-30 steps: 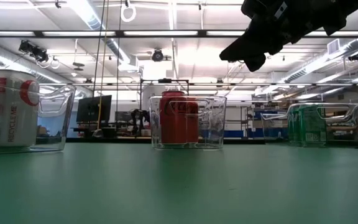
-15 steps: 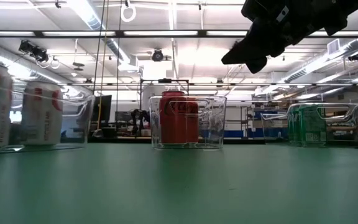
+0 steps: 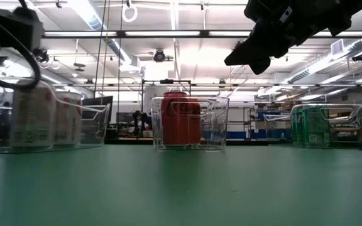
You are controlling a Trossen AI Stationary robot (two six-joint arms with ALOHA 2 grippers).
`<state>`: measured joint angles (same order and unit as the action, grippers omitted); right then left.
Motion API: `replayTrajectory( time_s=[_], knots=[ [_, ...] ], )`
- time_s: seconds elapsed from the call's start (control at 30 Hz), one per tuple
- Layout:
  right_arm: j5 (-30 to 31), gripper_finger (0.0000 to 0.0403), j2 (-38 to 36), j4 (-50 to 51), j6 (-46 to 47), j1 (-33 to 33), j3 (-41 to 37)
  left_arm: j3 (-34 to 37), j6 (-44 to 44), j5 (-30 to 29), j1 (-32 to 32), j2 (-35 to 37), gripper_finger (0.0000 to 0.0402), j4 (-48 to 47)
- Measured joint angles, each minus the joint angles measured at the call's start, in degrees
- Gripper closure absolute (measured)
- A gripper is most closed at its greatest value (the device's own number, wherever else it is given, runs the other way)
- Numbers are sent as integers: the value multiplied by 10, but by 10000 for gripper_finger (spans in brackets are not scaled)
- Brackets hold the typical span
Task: Sort soda cans
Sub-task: Move the bottom left transparent bin to the top left of the table
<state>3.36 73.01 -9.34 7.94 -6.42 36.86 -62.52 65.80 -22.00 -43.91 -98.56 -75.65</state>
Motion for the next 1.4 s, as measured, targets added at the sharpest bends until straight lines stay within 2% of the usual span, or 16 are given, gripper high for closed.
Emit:
replayTrajectory(
  time_s=[0.23,0.57,0.77,1.13,1.4],
  knots=[
    [0,403,0,0,0,1,0,40,-39,-48,52,0,402,15],
    [0,403,0,0,3,6,0,82,-44,-132,125,0,402,37],
    [0,403,0,1,9,28,0,110,-97,-180,173,25,402,77],
    [0,403,0,7,3,70,0,187,-128,-209,251,128,402,111],
    [-1,403,0,6,-8,90,0,201,-135,-209,302,171,402,120]
  ],
)
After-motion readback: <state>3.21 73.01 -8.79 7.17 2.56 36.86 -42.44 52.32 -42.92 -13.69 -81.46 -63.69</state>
